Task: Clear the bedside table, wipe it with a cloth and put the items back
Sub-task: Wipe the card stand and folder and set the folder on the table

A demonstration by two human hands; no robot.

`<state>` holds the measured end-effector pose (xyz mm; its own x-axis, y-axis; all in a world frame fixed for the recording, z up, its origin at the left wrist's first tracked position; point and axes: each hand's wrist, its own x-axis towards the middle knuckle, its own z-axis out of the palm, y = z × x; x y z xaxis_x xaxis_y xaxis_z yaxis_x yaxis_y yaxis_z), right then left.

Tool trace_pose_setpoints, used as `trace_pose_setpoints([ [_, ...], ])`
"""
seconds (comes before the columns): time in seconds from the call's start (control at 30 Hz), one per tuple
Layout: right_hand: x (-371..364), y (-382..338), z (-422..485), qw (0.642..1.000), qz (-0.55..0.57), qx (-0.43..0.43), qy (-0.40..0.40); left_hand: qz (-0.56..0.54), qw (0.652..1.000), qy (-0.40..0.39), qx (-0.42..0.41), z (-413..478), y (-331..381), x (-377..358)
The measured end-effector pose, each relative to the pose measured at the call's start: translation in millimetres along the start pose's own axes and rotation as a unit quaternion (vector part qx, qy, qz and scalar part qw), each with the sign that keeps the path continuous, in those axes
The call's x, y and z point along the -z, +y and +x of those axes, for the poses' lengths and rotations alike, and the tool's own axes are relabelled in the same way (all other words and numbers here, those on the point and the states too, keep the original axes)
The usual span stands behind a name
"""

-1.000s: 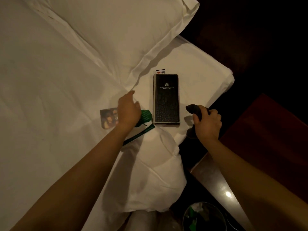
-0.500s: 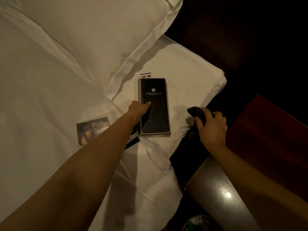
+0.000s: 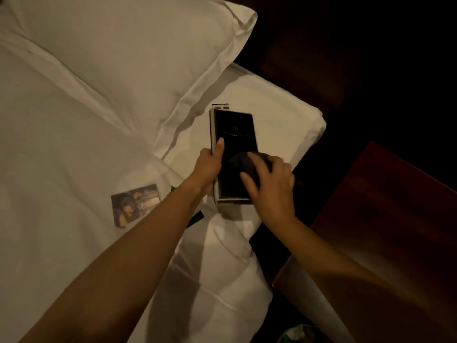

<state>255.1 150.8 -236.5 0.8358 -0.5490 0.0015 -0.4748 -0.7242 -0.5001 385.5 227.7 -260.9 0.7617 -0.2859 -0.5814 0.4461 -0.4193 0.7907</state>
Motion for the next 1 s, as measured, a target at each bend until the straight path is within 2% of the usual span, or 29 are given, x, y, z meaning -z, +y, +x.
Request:
trace_pose_setpoints([
  [0.13,6.7,-18.9,2.3,0.998,-0.042,0.052,0.001,-0.037,0.998,-0.033,-0.049,-30.2,16.0,-0.4],
  [0.27,23.0,-17.6,30.9,0.995,-0.069,0.071,0.011,-0.005,0.995,-0.068,-0.077,-54.2,16.5,-1.2],
  [0.43,42.8,-9.9,77.6,0.997,-0.065,0.039,0.029,-0.027,0.993,-0.092,-0.072,-71.6,6.9,-5.7],
  [0.57,45.9,-10.3,84.9,0.997,-0.059,0.025,0.040,-0.033,0.994,-0.073,-0.078,-74.1,6.2,-5.4],
  [0.73,28.5,-27.1,31.6,0.997,-0.062,0.053,0.009,-0.046,0.997,-0.033,-0.060,-64.4,13.7,-9.7],
  [1.0,20.5,-32.1,-33.9,0.999,-0.044,0.005,0.015,-0.057,0.997,0.004,-0.045,-60.1,12.4,-15.1],
])
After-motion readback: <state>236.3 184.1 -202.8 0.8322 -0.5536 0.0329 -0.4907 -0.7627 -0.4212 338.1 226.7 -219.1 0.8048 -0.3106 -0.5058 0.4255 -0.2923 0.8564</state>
